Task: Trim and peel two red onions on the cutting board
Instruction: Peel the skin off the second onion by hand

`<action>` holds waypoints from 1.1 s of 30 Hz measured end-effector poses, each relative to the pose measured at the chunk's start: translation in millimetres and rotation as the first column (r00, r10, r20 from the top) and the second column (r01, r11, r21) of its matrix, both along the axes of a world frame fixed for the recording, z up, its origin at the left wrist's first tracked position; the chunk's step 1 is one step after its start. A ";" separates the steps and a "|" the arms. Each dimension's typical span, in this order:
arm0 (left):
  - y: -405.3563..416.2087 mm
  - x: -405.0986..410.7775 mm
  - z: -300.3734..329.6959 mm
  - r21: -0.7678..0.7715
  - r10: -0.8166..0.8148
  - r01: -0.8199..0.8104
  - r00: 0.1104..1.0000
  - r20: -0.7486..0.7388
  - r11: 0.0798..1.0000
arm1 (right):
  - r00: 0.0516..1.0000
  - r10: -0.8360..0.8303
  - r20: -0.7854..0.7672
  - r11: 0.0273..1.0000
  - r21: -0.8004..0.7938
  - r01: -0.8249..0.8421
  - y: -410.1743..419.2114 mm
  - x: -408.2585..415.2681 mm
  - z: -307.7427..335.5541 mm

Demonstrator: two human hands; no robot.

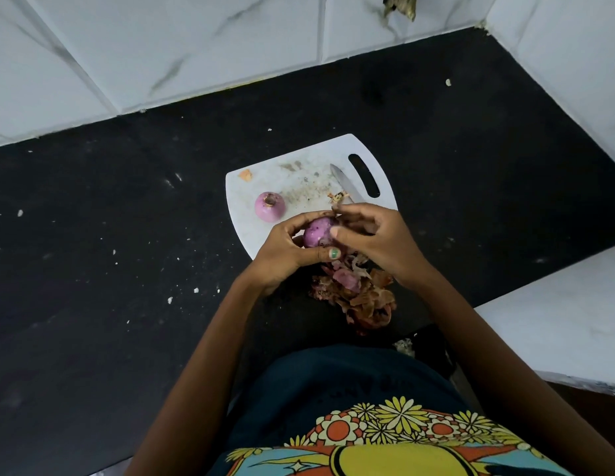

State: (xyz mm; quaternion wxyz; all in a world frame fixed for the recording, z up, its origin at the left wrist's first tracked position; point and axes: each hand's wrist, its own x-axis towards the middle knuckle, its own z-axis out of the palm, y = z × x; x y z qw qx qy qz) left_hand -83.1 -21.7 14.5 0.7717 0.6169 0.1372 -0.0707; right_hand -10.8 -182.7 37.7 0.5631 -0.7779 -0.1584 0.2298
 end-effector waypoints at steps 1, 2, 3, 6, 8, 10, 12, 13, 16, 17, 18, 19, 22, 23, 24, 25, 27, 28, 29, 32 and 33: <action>0.6 -0.6 0.4 -0.027 -0.001 0.000 1.000 -0.008 1.000 | 0.999 -0.034 -0.014 0.999 0.034 0.035 -1.4 2.1 -0.1; 1.4 -1.1 1.2 -0.051 -0.005 0.004 1.000 -0.014 0.999 | 0.998 -0.060 -0.021 0.996 0.059 0.061 -3.3 4.4 -1.0; 2.2 -1.4 1.9 -0.067 -0.013 0.012 1.000 -0.017 0.998 | 0.997 -0.074 -0.020 0.995 0.070 0.075 -4.8 6.5 -1.9; 2.1 -1.4 4.4 -0.124 -0.045 0.041 0.999 -0.028 0.991 | 0.991 -0.125 -0.051 0.990 0.065 0.128 -5.4 7.6 -3.3; 1.4 -1.1 5.6 -0.180 -0.053 0.045 0.998 -0.039 0.983 | 0.981 -0.187 -0.049 0.981 0.038 0.189 -5.1 7.9 -6.5; 1.5 -0.6 4.7 -0.228 -0.058 0.048 0.998 -0.037 0.972 | 0.978 -0.197 0.072 0.972 -0.114 0.204 -6.2 10.0 -12.3; 2.0 -0.2 4.0 -0.270 -0.050 0.038 0.998 -0.041 0.962 | 0.970 -0.124 0.210 0.938 -0.294 0.184 -8.4 11.2 -18.1; 2.3 0.0 3.4 -0.284 -0.041 0.027 0.998 -0.043 0.959 | 0.963 -0.085 0.255 0.920 -0.351 0.174 -9.0 11.0 -20.2; 1.7 0.2 4.1 -0.265 0.012 -0.027 0.998 -0.058 0.964 | 0.962 -0.028 0.273 0.900 -0.412 0.144 -10.1 9.6 -20.4; 1.4 0.1 4.2 -0.242 0.028 -0.042 0.998 -0.063 0.969 | 0.967 -0.008 0.254 0.896 -0.428 0.120 -10.2 8.9 -17.2; 1.1 -0.1 4.2 -0.215 0.039 -0.052 0.997 -0.062 0.975 | 0.974 0.019 0.225 0.891 -0.447 0.086 -10.1 8.4 -13.1; 0.5 -0.2 3.7 -0.188 0.048 -0.058 0.997 -0.057 0.980 | 0.977 0.046 0.210 0.887 -0.457 0.056 -10.4 8.0 -9.5; -1.2 0.0 1.8 -0.094 0.069 -0.071 0.997 -0.025 0.993 | 0.985 0.022 0.172 0.922 -0.385 0.047 -8.7 4.4 3.4; -1.5 0.3 1.0 -0.065 0.073 -0.073 0.997 -0.015 0.995 | 0.995 -0.009 0.102 0.949 -0.314 0.041 -7.9 3.2 6.5; -1.6 0.5 0.3 -0.042 0.072 -0.073 0.997 -0.006 0.996 | 0.999 -0.034 -0.010 0.973 -0.229 0.031 -6.7 1.7 9.4; -1.6 0.9 -0.2 -0.024 0.070 -0.070 0.998 0.001 0.997 | 0.990 -0.046 -0.134 0.989 -0.146 0.026 -5.3 -0.5 12.0; -1.5 1.6 -1.3 0.010 0.064 -0.064 0.998 0.013 0.998 | 0.958 -0.049 -0.283 0.998 -0.057 0.034 -1.8 -4.2 13.3; -1.5 2.0 -1.6 0.027 0.062 -0.063 0.998 0.019 0.998 | 0.950 -0.061 -0.307 0.998 -0.045 0.050 0.0 -4.7 12.4; -1.4 2.2 -1.6 0.044 0.062 -0.063 0.998 0.025 0.997 | 0.946 -0.073 -0.316 0.997 -0.033 0.066 2.3 -6.1 14.0; -0.5 1.4 -1.4 0.052 0.066 -0.067 0.998 0.021 0.996 | 0.948 -0.099 -0.303 0.995 -0.018 0.099 7.5 -8.0 15.0; 0.0 1.0 -1.2 0.044 0.067 -0.067 0.998 0.014 0.997 | 0.949 -0.103 -0.296 0.995 -0.019 0.102 8.0 -8.4 15.5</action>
